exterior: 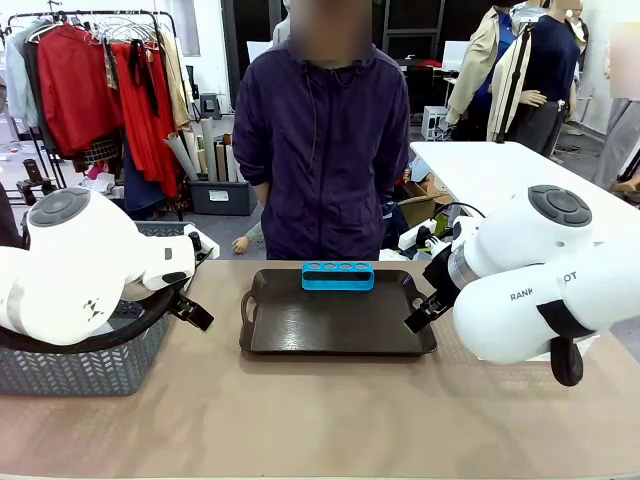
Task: Prepare the laboratory tools.
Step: Pick up one Large Measuring Cup and place it on the Handle tray.
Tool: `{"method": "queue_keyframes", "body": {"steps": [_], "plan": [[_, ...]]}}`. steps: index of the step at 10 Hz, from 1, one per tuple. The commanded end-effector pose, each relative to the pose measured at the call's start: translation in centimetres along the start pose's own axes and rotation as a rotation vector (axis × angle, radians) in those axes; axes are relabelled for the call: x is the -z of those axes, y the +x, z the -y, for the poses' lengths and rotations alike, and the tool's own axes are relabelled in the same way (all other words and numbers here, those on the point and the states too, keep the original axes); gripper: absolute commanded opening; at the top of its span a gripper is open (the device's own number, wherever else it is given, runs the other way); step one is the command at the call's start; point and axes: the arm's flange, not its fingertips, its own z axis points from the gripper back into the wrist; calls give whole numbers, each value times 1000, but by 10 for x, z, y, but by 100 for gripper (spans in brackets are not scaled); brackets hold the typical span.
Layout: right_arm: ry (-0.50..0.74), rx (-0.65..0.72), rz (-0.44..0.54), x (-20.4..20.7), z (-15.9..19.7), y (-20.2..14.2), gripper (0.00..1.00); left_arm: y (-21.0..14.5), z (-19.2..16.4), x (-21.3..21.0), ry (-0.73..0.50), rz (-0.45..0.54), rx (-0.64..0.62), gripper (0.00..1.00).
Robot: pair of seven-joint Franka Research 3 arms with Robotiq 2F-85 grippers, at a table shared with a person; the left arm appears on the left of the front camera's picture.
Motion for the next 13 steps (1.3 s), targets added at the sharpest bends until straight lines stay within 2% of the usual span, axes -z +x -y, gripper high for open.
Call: {"method": "queue_keyframes", "body": {"steps": [1,9,13], "plan": [[0,1,0,0,0,0,100,0,0,0,0,0,0,100],[0,0,0,0,0,0,100,0,0,0,0,0,0,100],[-77,-72,-145,-31,-5,-19,100,-4,11,-26,21,66,90,100]]}}
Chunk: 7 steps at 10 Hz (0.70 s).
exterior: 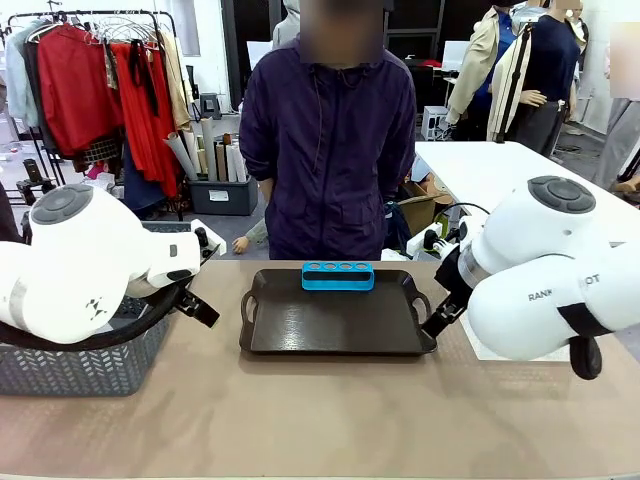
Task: Prepare the laboratory tools.
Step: Pick up one Large Measuring Cup and place it on the Handle tray.
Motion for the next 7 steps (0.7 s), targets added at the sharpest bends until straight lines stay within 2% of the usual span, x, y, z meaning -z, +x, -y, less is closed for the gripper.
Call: {"method": "queue_keyframes", "body": {"steps": [1,3,4,5,7], "plan": [[-40,0,-45,-23,-22,-13,100,-13,4,-25,18,51,81,100],[-23,12,-65,-31,-31,-15,100,-17,6,-41,25,41,93,100],[-16,-15,-44,-17,-8,1,100,-17,2,-50,29,46,112,100],[-16,-15,-44,-17,-8,1,100,12,1,-26,20,49,73,100],[-16,-15,-44,-17,-8,1,100,12,1,-26,20,49,73,100]]}}
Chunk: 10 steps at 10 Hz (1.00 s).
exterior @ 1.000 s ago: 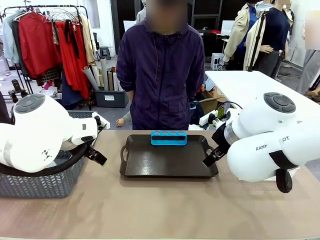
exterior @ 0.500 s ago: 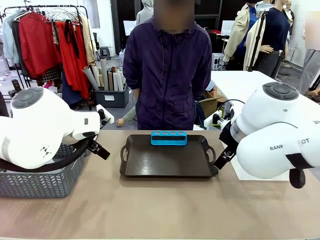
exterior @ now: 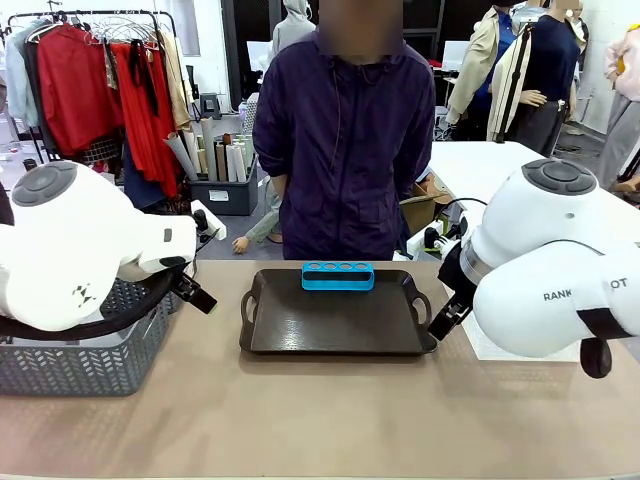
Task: Prepare the laboratory tools.
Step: Pick up one Large Measuring Cup and place it on the Handle tray.
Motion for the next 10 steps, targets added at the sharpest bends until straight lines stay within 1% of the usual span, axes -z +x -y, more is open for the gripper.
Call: {"method": "queue_keyframes", "body": {"steps": [1,4,5,7,8,10], "plan": [[-5,-12,18,3,3,1,100,0,0,2,1,8,-10,100],[-5,-12,18,3,3,1,100,0,0,2,1,8,-10,100],[0,1,0,1,0,0,100,-1,1,4,-2,-4,-2,100],[90,17,42,-3,1,5,100,2,-7,-6,-40,32,87,100],[147,17,59,-7,1,8,100,1,-8,-12,-48,37,100,100],[219,16,102,-17,2,19,100,-3,-12,-24,-61,66,147,100]]}}
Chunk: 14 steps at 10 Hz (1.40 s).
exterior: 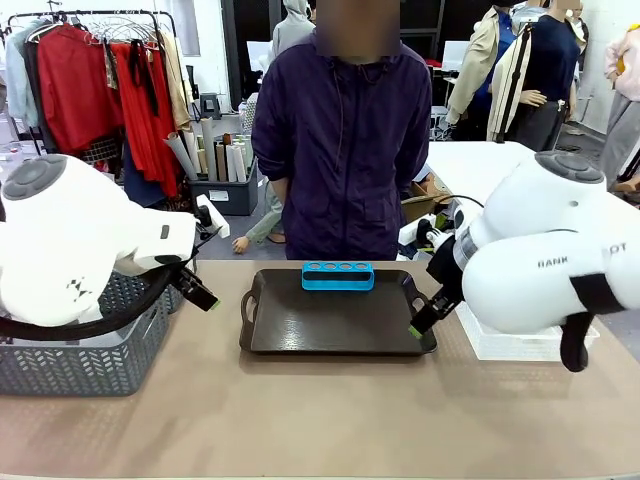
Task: Prepare the laboratory tools.
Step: Pick up one Large Measuring Cup and place it on the Handle tray.
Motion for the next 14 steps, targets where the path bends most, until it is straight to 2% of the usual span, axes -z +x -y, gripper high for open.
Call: {"method": "queue_keyframes", "body": {"steps": [1,4,6,9,10,11,12,14], "plan": [[80,-27,41,-15,11,13,100,-12,-13,-18,-41,43,68,100],[129,-78,91,-44,23,37,100,-23,-20,-51,-36,111,183,100],[136,-70,141,-65,40,49,100,-42,-25,-69,-4,138,199,100],[87,-13,195,-82,74,58,100,-56,-34,-85,58,102,184,100],[94,-1,209,-84,81,58,100,-56,-35,-83,75,110,184,100],[108,11,233,-83,83,58,100,-11,-62,-80,38,132,179,100],[66,4,178,-89,71,56,100,-11,-62,-80,38,132,179,100],[66,4,178,-89,71,56,100,-11,-62,-80,38,132,179,100]]}}
